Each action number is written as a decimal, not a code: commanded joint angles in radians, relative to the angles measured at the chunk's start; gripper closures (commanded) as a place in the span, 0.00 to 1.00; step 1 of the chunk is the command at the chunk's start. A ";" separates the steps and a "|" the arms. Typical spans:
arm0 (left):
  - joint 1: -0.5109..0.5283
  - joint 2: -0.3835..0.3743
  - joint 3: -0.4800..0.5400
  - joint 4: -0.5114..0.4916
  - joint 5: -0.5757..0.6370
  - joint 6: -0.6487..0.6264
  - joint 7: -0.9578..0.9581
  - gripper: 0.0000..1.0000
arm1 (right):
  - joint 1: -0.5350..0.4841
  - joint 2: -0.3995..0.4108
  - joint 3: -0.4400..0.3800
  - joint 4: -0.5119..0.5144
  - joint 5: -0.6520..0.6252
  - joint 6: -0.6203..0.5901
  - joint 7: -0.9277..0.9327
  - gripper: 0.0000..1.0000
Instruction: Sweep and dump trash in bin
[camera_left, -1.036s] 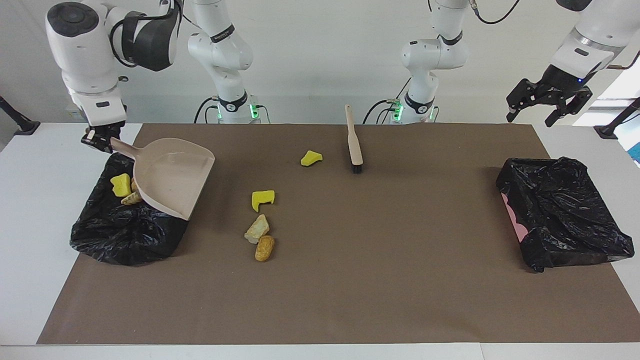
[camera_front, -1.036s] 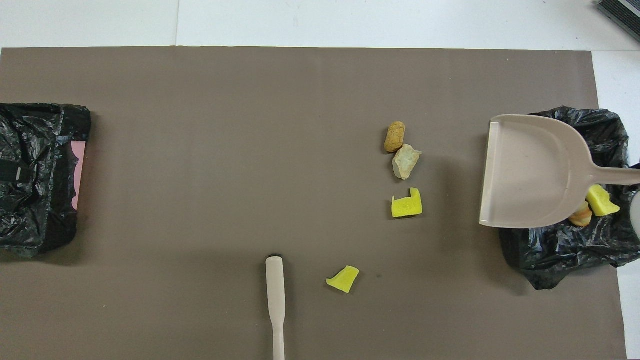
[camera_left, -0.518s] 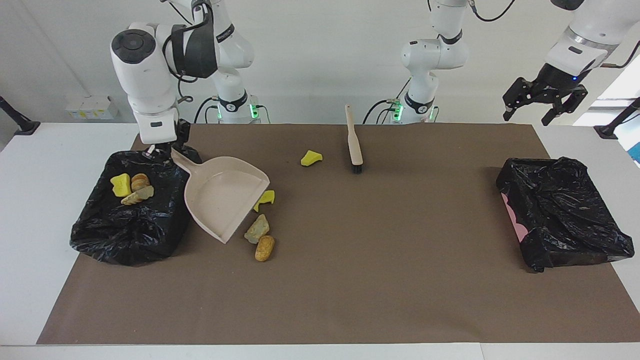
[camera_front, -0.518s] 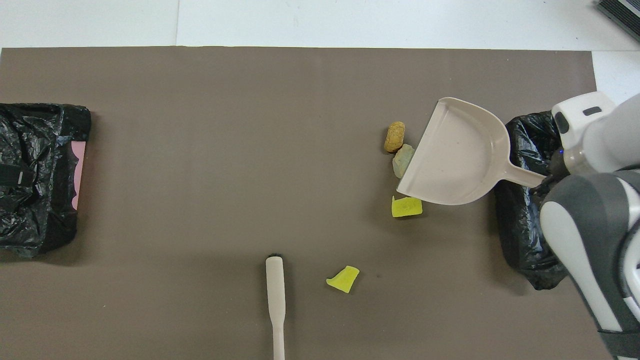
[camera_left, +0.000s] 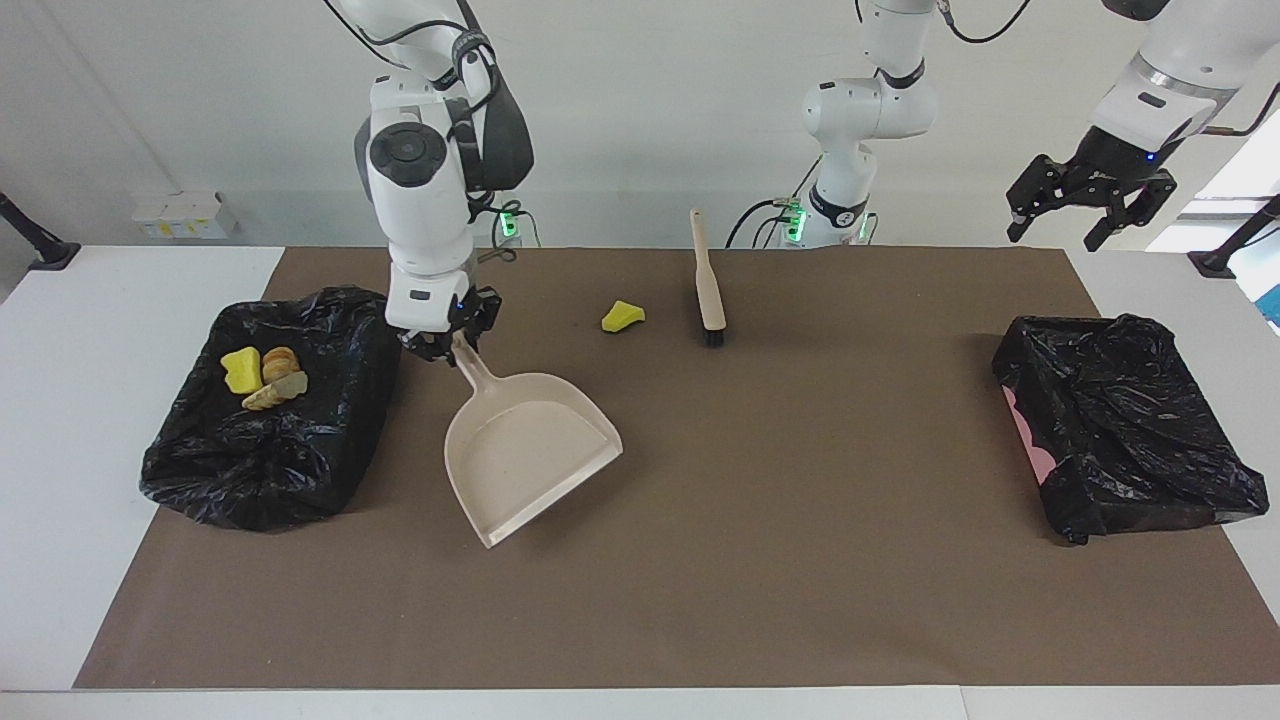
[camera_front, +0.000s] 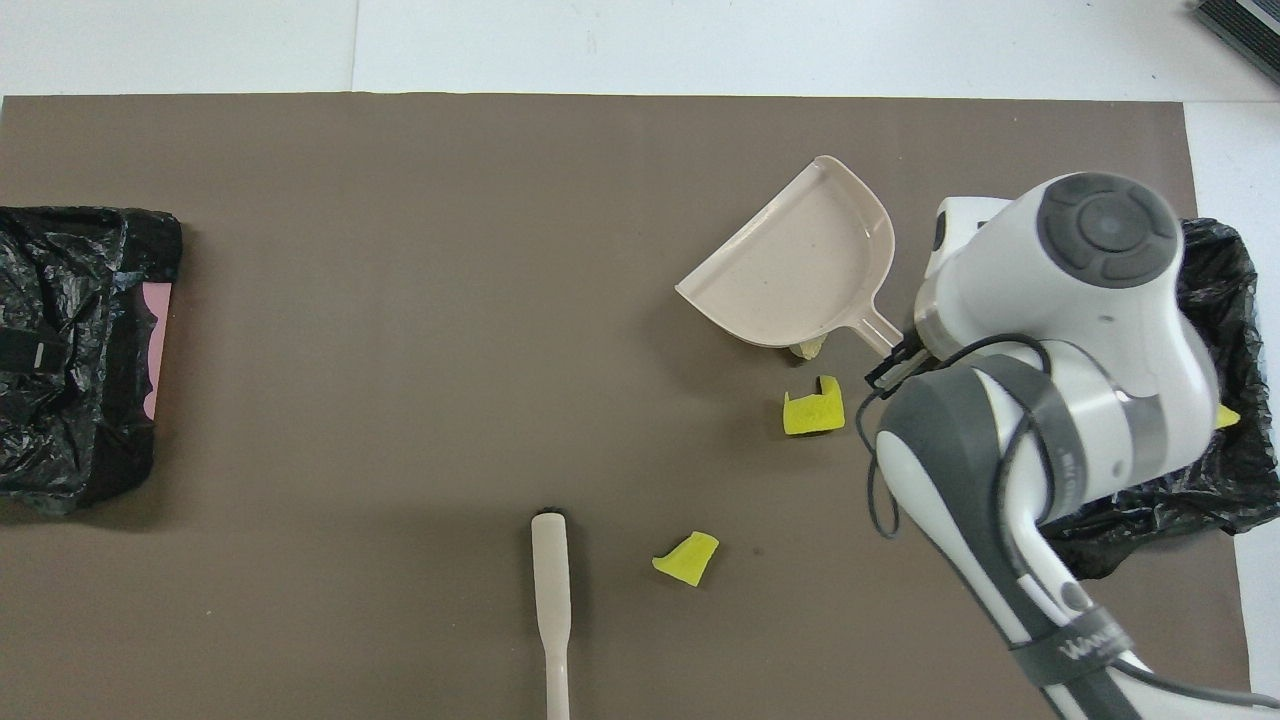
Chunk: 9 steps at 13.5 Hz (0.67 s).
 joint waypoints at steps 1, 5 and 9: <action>0.009 -0.025 -0.003 -0.031 0.017 0.023 0.002 0.00 | 0.070 0.035 -0.002 0.002 0.023 0.054 0.202 1.00; -0.002 -0.025 -0.003 -0.031 0.017 0.008 0.001 0.00 | 0.222 0.116 -0.002 0.015 0.040 0.219 0.583 1.00; 0.009 -0.025 0.003 -0.031 0.017 0.010 0.001 0.00 | 0.363 0.222 -0.002 0.099 0.048 0.278 0.834 1.00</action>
